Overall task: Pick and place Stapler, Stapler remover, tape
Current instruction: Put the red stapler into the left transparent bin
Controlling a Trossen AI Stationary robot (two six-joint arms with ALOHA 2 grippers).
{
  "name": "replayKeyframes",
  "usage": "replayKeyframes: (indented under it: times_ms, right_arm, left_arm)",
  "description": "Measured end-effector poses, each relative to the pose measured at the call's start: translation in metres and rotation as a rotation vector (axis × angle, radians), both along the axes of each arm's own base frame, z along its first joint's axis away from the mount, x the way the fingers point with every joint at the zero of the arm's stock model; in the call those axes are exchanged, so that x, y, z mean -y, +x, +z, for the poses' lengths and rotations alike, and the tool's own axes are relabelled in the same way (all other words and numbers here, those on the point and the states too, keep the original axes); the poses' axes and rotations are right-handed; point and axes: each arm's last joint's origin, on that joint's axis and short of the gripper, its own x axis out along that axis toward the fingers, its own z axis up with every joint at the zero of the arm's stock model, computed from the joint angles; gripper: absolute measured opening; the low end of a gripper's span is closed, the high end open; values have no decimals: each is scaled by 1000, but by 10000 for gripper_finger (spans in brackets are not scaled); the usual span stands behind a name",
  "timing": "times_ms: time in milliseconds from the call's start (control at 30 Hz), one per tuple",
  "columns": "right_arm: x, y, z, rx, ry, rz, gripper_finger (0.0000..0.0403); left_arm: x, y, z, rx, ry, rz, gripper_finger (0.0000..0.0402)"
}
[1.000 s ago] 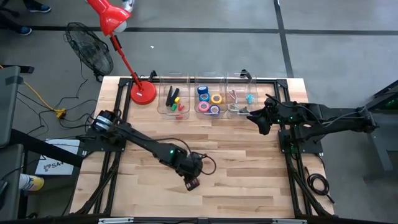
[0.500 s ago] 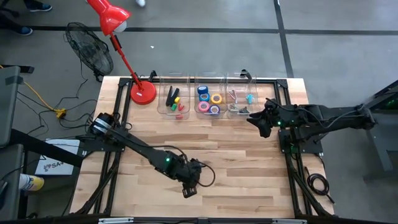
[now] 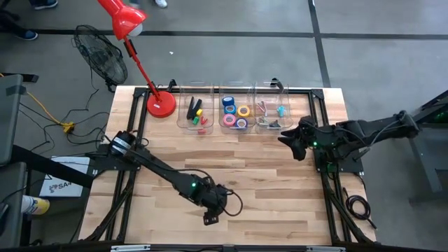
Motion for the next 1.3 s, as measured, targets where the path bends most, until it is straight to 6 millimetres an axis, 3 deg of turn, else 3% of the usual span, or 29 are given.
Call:
replayKeyframes:
  times_ms: [367,667,1067,1300]
  right_arm:
    - [-10,11,-7,-43,-47,6,156]
    - [-14,19,-12,-69,-68,1,156]
    - [-15,22,-13,-70,-71,-2,156]
    - [-15,22,-12,-66,-61,-3,156]
  left_arm:
    - [5,7,-27,-15,56,22,326]
    - [5,10,-36,4,105,69,323]
    - [4,13,-37,49,127,91,227]
    - [5,15,-39,63,128,87,192]
